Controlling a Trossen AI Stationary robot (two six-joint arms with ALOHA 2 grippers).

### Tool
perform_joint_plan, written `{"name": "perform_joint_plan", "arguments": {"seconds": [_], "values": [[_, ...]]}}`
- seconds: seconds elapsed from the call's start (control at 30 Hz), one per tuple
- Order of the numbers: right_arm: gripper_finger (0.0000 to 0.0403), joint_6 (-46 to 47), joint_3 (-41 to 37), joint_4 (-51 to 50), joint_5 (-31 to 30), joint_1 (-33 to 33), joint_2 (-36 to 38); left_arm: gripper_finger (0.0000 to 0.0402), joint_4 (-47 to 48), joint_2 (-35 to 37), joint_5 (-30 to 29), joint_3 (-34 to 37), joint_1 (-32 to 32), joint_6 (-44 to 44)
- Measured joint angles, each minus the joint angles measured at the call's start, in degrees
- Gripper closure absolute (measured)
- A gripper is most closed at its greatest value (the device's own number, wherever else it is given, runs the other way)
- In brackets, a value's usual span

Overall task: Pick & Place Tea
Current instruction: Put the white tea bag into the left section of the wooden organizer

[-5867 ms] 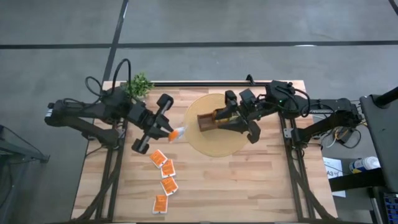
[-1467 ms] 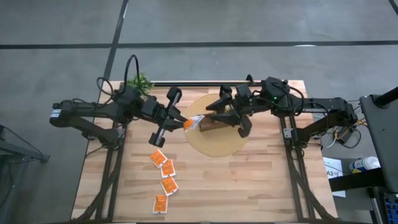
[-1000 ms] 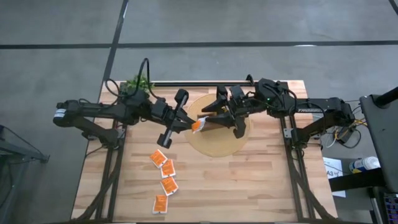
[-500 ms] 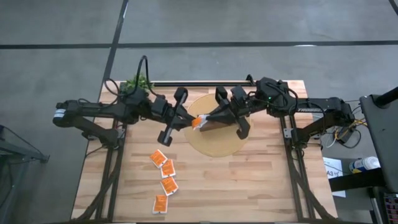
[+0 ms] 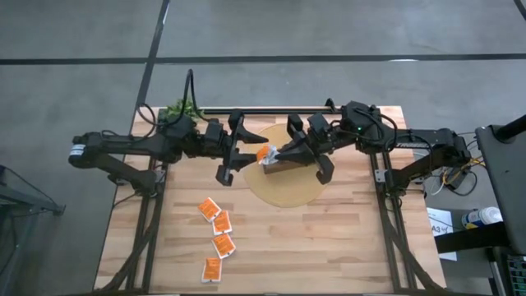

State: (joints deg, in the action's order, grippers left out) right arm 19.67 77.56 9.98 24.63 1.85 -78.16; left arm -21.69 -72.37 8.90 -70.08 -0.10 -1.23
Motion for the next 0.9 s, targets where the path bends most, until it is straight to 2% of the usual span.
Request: {"name": "perform_joint_plan", "arguments": {"seconds": [0.13,0.23,0.37,0.53,0.9], "values": [[0.0395,-0.2,0.0,-1.8,-0.3,0.3,0.2,0.0184,2.7,1.2,-0.1,0.1,0.0,0.1],[0.0395,-0.3,0.0,-3.8,-0.4,1.2,0.5,0.0171,5.0,2.9,-0.4,0.1,0.0,1.3],[0.0395,-0.4,0.0,-6.5,-0.5,3.1,0.9,0.0169,7.0,6.3,-0.2,0.1,0.0,4.9],[0.0395,-0.4,0.0,-10.9,-0.5,6.0,1.2,0.0168,10.9,10.3,0.2,0.0,0.0,5.2],[0.0395,-5.6,0.0,-31.7,-2.8,13.9,0.4,0.0168,20.4,13.5,0.0,0.1,-0.1,5.1]]}}
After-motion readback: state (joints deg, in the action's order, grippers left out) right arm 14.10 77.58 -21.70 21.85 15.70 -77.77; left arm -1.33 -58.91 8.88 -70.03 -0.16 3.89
